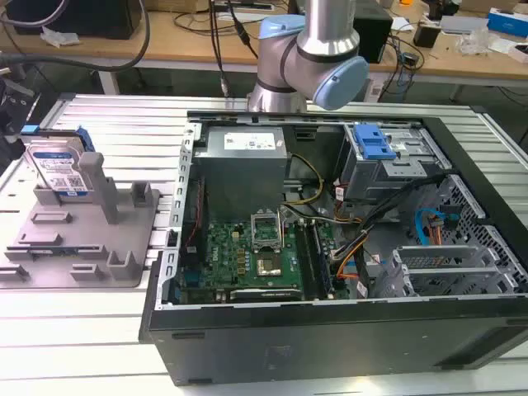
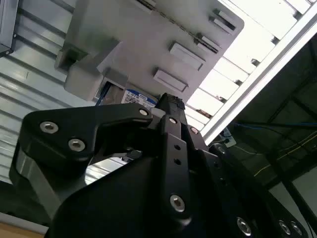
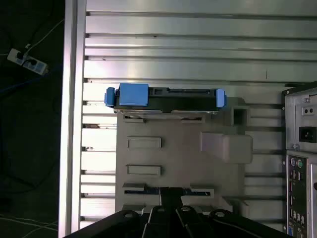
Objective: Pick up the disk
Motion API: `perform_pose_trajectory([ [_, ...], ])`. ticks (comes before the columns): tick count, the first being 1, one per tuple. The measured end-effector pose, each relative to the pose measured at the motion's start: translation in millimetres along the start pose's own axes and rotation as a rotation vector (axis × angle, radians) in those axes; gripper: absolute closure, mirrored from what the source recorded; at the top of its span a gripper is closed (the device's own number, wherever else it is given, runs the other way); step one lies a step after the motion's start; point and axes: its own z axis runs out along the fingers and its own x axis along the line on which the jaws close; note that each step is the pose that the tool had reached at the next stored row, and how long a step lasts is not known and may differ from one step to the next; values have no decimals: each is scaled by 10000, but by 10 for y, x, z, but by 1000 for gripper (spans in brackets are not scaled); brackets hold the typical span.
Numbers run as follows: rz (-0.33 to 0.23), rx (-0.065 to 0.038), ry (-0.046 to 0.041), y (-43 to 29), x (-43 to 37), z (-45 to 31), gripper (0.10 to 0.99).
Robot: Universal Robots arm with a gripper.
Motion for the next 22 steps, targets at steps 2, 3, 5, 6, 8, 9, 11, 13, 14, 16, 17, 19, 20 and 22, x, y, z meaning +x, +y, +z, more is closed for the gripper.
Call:
perform_pose_trajectory([
  [2, 0, 0, 0, 0, 0, 0, 980],
  [3, 0, 0, 0, 0, 0, 0, 980],
  [5, 0, 0, -1, 0, 0, 0, 980],
  [6, 0, 0, 0, 0, 0, 0, 980],
  [8, 0, 1, 0, 0, 0, 0, 980],
  [9, 0, 0, 0, 0, 0, 0, 980],
  [11, -20, 1, 1, 0, 0, 0, 980],
  [13, -220, 13, 6, -1, 0, 1, 980],
  [14, -438, 20, 16, -1, 0, 1, 980],
  [16, -872, 24, 33, 0, 0, 0, 980],
  [17, -1035, 25, 38, 0, 1, 2, 980],
  [19, -1720, 32, 67, 0, 1, 7, 980],
  [20, -2357, 34, 95, 0, 1, 13, 980],
  [22, -2739, 34, 107, -1, 1, 15, 980],
])
